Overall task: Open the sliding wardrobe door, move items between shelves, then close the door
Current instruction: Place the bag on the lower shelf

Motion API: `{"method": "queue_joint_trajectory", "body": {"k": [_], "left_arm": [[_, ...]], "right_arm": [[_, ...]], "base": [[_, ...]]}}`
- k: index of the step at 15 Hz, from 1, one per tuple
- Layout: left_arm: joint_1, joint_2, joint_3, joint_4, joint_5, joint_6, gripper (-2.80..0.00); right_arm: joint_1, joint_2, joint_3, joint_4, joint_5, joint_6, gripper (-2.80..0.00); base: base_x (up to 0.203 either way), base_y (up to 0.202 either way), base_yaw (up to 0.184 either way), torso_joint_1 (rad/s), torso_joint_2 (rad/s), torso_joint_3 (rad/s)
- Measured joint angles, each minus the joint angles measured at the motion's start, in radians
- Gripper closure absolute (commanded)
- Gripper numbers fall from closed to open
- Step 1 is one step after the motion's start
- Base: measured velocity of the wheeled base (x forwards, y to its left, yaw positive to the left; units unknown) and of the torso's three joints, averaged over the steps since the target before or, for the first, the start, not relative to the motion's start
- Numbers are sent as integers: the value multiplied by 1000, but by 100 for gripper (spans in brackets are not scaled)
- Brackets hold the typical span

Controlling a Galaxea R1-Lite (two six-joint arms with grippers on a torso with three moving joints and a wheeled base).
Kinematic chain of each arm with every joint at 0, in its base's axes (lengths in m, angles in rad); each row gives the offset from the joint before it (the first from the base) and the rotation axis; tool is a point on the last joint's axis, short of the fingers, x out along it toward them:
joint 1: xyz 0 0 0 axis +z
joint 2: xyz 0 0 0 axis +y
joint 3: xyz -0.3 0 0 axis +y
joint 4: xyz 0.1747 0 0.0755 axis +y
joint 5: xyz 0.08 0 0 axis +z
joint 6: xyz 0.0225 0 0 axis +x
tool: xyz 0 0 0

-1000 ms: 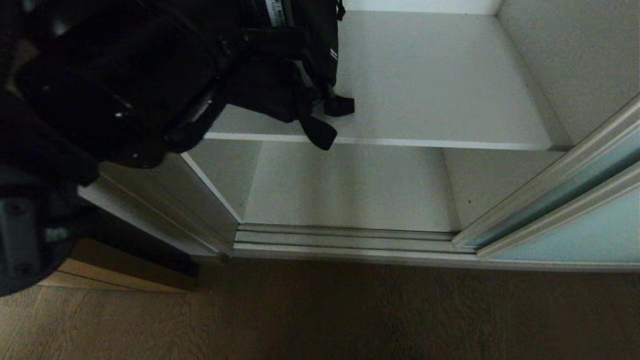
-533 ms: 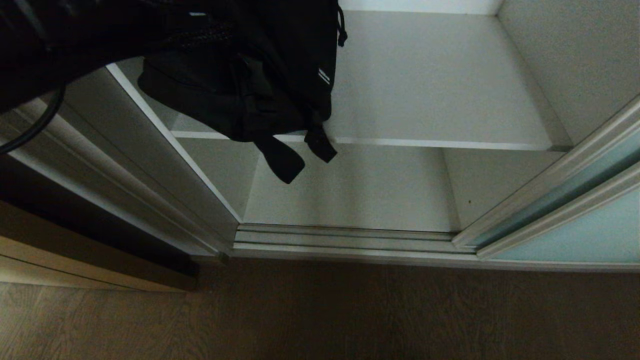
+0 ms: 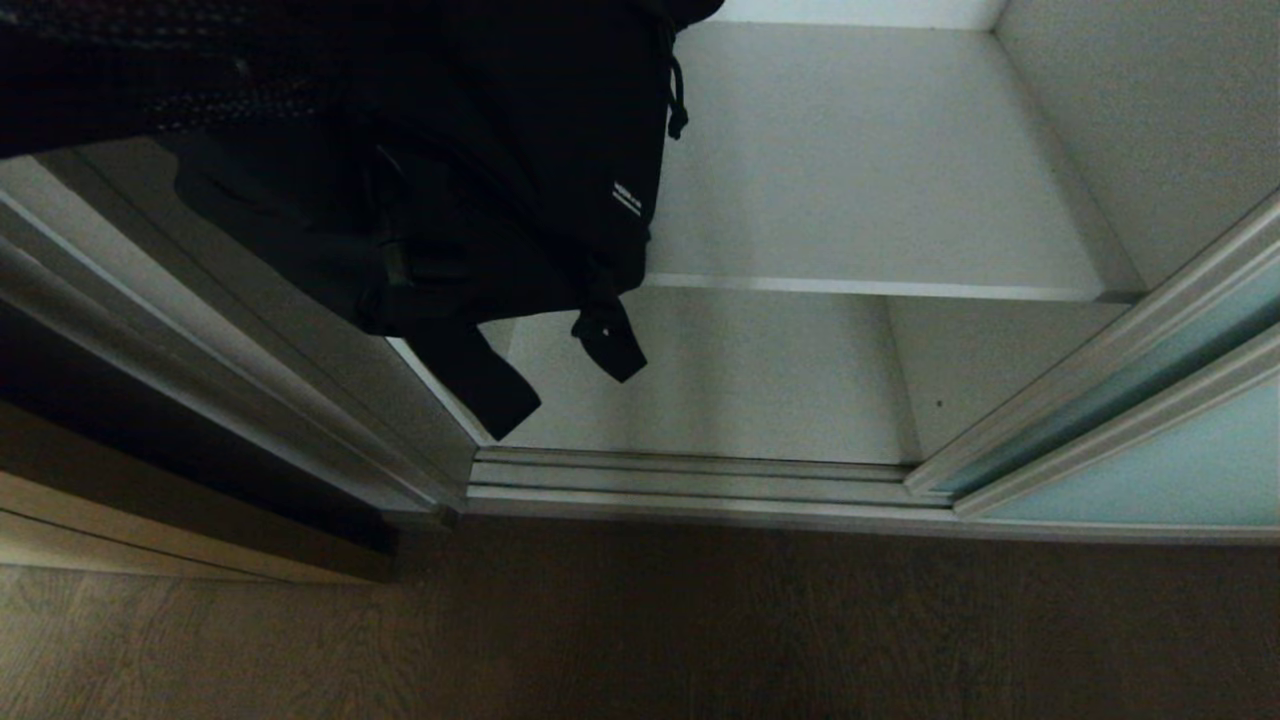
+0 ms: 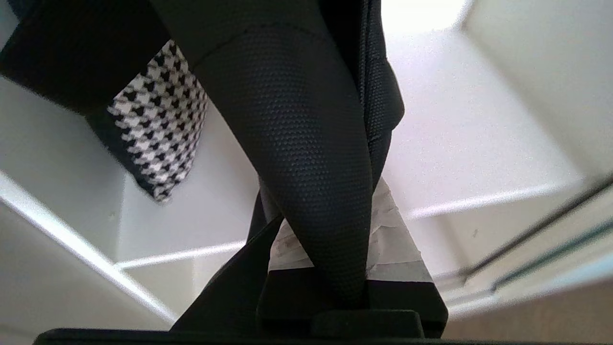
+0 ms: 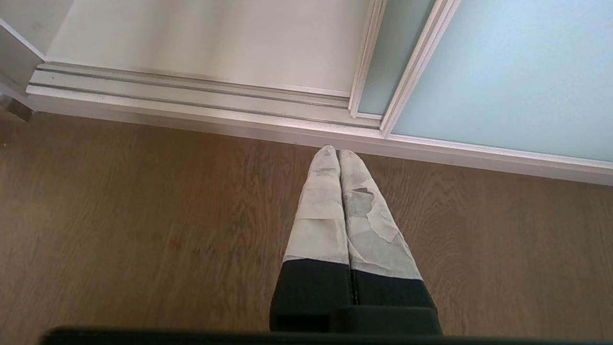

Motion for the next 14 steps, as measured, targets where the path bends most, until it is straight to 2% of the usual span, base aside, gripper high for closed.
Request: {"method": "queue_joint_trajectory", "body": {"k": [4,6,11,14], "left_arm": [[33,-30,19,43,4,26,0],[95,-44,53,34,2,48,0],[259,-97,145,32,-2,59,0],[303,-135,170,34,-12,52,0]], "right_arm": [[0,0,0,0,0,0,0],[0,0,0,0,0,0,0],[0,0,0,0,0,0,0],[0,0,0,0,0,0,0]], "base": [[0,0,0,0,0,0],[0,0,0,0,0,0],[0,0,0,0,0,0],[0,0,0,0,0,0]]}}
